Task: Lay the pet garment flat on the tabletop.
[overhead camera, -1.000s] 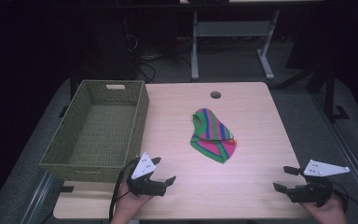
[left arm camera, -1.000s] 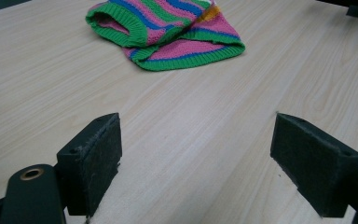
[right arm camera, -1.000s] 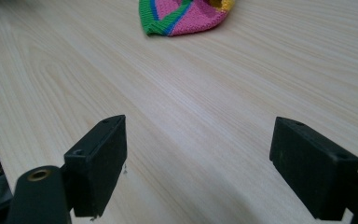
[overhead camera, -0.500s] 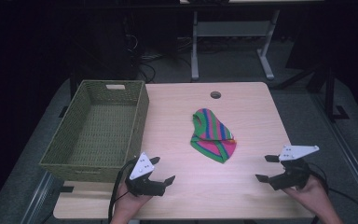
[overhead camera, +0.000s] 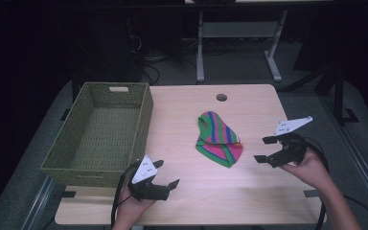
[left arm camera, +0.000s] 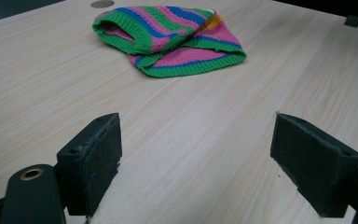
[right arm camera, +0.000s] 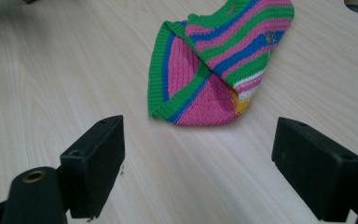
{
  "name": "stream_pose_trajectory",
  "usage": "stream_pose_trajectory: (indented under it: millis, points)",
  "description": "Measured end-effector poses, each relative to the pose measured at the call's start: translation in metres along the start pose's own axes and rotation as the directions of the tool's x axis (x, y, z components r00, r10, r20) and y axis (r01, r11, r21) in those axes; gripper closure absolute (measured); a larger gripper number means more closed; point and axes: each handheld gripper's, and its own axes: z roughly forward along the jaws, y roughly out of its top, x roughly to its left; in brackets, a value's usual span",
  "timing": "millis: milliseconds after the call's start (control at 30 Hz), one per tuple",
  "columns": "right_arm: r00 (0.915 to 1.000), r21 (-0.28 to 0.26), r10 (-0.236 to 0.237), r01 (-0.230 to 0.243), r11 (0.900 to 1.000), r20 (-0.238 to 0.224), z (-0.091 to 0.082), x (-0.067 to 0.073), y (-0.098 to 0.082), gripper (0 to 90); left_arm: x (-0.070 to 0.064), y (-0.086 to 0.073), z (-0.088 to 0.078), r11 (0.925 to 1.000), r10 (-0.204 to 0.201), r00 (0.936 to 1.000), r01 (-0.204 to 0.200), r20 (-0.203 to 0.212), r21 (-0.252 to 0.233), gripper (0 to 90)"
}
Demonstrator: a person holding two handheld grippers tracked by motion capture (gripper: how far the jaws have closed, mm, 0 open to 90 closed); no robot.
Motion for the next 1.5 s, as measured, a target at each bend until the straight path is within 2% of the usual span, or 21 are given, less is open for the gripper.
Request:
stream_pose_trajectory:
  millis: [267, 467, 600, 700, 1067, 1200, 1300, 1333, 1400, 1500]
  points:
    - [0.9998, 0.02, -0.006, 0.006, 1.0, -0.017, 0.007, -0.012, 0.023, 16.7, -0.002, 0.0, 0.003, 1.0, 0.006, 0.9999, -0.006, 0.011, 0.001, 16.1]
    - [0.9995, 0.021, -0.003, 0.004, 1.0, -0.031, 0.014, -0.021, 0.042, 16.7, -0.001, 0.0, 0.001, 1.0, -0.004, 0.9999, 0.004, 0.01, 0.0, 16.1]
    - [0.9994, 0.042, -0.006, 0.008, 0.999, -0.034, 0.023, -0.023, 0.054, 16.7, 0.0, 0.002, -0.001, 0.9999, 0.012, 0.9999, -0.012, -0.002, -0.007, 16.1]
    - [0.9988, 0.048, -0.005, 0.008, 0.999, -0.048, 0.03, -0.023, 0.06, 16.8, 0.002, 0.001, -0.002, 0.9999, -0.004, 1.0, 0.004, -0.002, -0.014, 16.1]
    - [0.9981, 0.095, -0.004, 0.01, 0.995, -0.062, 0.069, -0.027, 0.092, 18.5, 0.003, 0.001, -0.001, 0.9999, -0.006, 1.0, 0.006, 0.003, -0.011, 16.1]
    - [0.9989, 0.121, -0.009, 0.014, 0.993, -0.045, 0.087, -0.029, 0.101, 20.2, 0.003, 0.001, -0.003, 0.9998, 0.001, 1.0, -0.001, -0.001, -0.02, 16.1]
    - [0.9992, 0.132, 0.0, 0.005, 0.991, -0.04, 0.097, -0.031, 0.103, 21.6, 0.006, 0.001, -0.005, 0.9995, -0.014, 0.9999, 0.015, 0.001, -0.029, 16.1]
    - [0.9992, 0.14, 0.016, -0.011, 0.99, -0.035, 0.107, -0.034, 0.105, 24.2, 0.006, 0.001, -0.005, 0.9994, -0.017, 0.9999, 0.017, 0.002, -0.031, 16.1]
    - [0.9995, 0.17, 0.024, -0.02, 0.985, -0.021, 0.118, -0.036, 0.104, 24.9, 0.007, 0.001, -0.005, 0.9995, -0.019, 0.9998, 0.019, 0.0, -0.027, 16.1]
    - [0.999, 0.225, 0.043, -0.039, 0.974, -0.01, 0.133, -0.038, 0.101, 25.5, 0.006, 0.001, -0.006, 0.9995, -0.012, 0.9999, 0.012, 0.001, -0.028, 16.1]
